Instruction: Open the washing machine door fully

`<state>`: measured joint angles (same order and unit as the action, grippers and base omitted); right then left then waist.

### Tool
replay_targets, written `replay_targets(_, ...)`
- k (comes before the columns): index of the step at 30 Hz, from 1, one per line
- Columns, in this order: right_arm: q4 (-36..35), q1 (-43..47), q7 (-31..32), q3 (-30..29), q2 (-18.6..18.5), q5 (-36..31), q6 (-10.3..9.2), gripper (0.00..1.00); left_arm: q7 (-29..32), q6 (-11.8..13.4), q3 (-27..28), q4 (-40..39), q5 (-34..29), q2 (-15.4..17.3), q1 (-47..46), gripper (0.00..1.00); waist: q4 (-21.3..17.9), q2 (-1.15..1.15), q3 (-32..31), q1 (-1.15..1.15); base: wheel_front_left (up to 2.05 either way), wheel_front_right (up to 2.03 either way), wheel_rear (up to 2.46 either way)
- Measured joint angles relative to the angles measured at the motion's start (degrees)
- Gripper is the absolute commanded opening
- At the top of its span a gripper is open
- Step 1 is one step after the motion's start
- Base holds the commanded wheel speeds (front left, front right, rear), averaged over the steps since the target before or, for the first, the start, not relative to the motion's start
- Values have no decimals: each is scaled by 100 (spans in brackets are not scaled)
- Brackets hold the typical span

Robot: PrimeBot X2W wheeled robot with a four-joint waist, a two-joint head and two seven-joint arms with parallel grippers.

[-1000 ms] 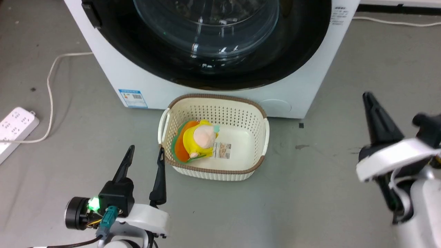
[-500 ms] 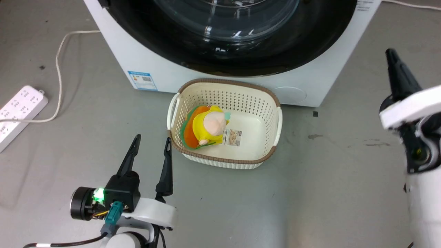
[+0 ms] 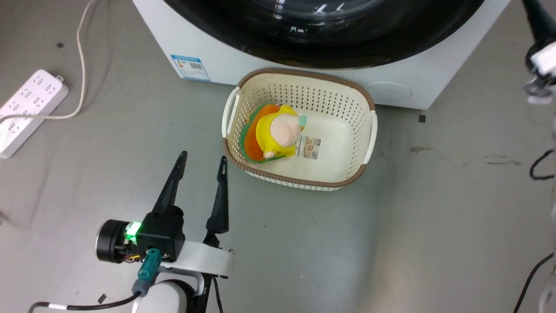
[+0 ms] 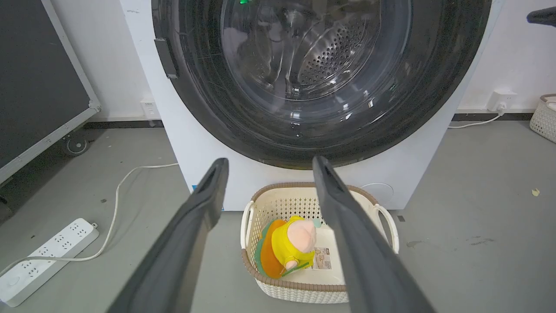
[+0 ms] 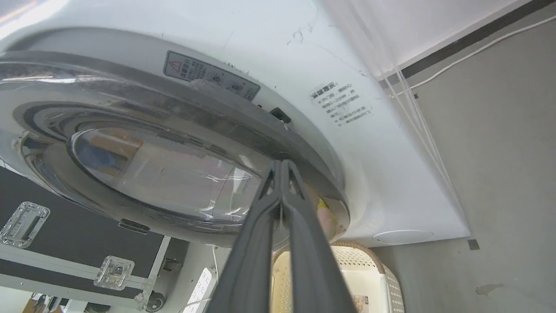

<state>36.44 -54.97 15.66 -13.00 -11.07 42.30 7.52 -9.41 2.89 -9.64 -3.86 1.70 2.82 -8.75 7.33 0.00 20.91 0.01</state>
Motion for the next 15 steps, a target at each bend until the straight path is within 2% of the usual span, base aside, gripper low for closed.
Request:
replay_targets(6,720,-759,401,-225,-198,337,0,0,-75,23,-90,-24,11,-1,-102,100,116,0,215,0,0,0,0)
replay_targets(7,1151,-1286,637,-361,-311,563,0,0,-124,55,-148,-36,48,0,-143,100,182,0,364,0,0,0,0)
replay_targets(15,2016,-2184,1206,-582,-532,993,0,0,-205,105,-308,-83,101,0,-288,100,313,0,638,0,0,0,0)
